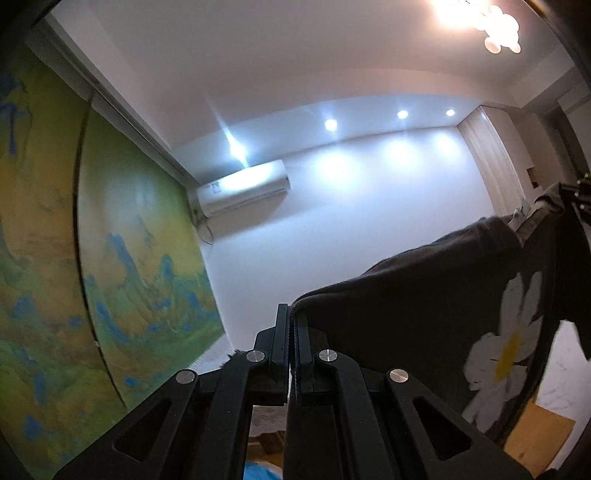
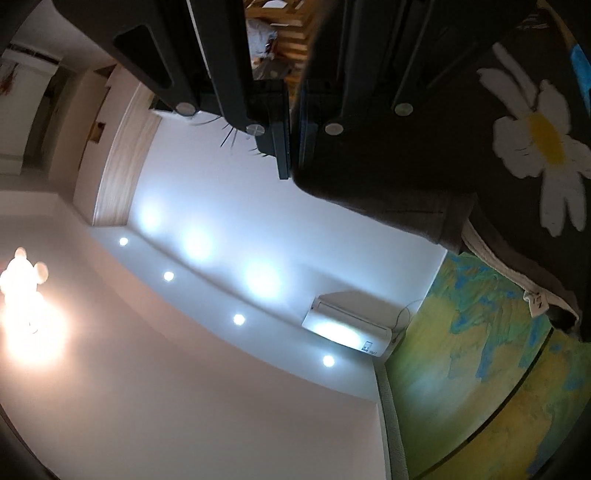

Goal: Fold clothes

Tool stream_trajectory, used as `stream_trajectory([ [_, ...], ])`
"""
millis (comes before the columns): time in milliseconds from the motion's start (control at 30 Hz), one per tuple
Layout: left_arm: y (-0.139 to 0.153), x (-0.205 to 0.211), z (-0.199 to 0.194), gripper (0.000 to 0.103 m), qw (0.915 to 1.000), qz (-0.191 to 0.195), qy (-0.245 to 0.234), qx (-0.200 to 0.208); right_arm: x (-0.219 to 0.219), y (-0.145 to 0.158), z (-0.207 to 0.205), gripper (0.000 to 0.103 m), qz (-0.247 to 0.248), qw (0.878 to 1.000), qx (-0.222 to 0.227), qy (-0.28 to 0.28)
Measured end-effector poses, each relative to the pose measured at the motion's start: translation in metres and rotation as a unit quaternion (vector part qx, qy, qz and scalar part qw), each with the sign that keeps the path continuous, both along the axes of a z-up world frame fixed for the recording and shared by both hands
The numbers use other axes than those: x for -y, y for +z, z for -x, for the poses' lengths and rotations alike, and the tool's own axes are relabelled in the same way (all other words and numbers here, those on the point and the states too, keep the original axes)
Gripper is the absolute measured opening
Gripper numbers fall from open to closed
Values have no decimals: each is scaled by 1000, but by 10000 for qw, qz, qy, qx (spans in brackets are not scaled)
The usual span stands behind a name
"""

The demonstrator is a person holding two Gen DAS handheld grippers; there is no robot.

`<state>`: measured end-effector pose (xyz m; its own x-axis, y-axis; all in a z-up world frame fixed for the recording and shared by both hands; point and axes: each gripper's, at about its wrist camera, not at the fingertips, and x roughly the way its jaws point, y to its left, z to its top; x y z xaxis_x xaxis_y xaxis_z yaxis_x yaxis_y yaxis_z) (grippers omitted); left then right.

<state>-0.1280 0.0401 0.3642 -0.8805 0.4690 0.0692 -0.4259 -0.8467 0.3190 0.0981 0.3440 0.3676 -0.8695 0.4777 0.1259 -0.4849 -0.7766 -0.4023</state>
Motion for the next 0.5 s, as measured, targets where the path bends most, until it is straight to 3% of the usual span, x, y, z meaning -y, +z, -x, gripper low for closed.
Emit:
stream_trajectory([
  [200, -11, -4, 27, 1, 9995, 222, 115, 192, 3, -14, 35, 4, -117, 9996, 220, -96],
  [367, -41, -39, 81, 2, 9963, 558, 166, 627, -24, -57, 112, 3, 75, 9970, 760, -162],
  [500, -87, -87, 143, 2, 9911, 898, 297, 939, -56, -110, 193, 3, 232, 9913, 1269, -278],
])
